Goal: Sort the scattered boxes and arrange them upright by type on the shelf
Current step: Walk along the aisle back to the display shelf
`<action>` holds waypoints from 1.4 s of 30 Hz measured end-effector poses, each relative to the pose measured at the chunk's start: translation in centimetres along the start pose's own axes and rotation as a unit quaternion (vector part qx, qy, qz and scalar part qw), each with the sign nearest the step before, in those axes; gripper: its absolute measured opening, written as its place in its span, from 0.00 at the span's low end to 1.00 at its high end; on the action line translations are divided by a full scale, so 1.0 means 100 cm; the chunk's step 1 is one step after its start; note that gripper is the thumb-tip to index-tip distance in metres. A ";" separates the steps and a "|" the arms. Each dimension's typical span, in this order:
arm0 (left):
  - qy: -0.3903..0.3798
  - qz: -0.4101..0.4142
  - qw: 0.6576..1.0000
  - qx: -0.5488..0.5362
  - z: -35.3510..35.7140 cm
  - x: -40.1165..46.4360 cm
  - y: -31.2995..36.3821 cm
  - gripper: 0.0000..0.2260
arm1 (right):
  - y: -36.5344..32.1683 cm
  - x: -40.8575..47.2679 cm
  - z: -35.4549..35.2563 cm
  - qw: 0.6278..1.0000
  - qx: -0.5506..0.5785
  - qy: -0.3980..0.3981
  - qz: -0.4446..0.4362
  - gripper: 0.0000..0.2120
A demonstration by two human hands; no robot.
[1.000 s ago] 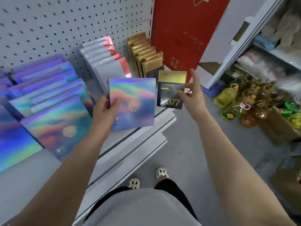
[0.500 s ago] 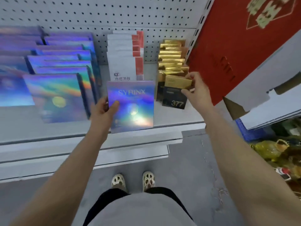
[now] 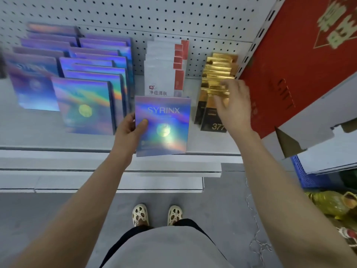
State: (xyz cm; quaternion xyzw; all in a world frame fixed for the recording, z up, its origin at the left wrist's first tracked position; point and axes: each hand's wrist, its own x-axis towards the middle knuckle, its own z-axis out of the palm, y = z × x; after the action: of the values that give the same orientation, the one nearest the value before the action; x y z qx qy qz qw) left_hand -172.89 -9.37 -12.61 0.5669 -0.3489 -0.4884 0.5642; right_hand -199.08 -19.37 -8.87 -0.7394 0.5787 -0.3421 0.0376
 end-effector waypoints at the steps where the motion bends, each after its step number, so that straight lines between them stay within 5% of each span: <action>1: 0.000 0.000 1.000 -0.001 -0.003 -0.001 0.001 0.09 | -0.016 0.004 0.004 0.998 0.037 -0.039 -0.020 0.16; 5: 0.014 0.005 1.000 0.001 -0.024 -0.006 0.005 0.13 | -0.070 0.016 0.028 0.943 0.168 -0.288 -0.015 0.17; 8: 0.038 0.019 0.999 0.013 -0.050 -0.010 0.007 0.13 | -0.096 0.021 0.046 0.919 0.199 -0.340 -0.024 0.18; 17: 0.173 0.072 0.979 0.080 -0.194 -0.003 0.017 0.12 | -0.230 0.042 0.117 0.902 0.266 -0.332 -0.078 0.13; 23: 0.248 0.028 0.958 0.140 -0.317 0.026 0.025 0.11 | -0.339 0.058 0.183 0.918 0.250 -0.289 -0.109 0.15; 37: 0.099 -0.017 0.960 0.263 -0.356 0.121 0.020 0.29 | -0.377 0.102 0.258 0.966 -0.008 -0.225 -0.128 0.17; 42: 0.114 0.012 0.950 0.289 -0.353 0.135 0.018 0.24 | -0.380 0.109 0.266 0.963 -0.040 -0.218 -0.151 0.18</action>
State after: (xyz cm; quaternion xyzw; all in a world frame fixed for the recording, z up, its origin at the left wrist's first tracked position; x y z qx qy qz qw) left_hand -135.43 -11.85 -17.06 0.7534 -0.4149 -0.2920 0.4183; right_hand -151.91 -25.59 -6.97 -0.8756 0.4515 -0.1511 0.0808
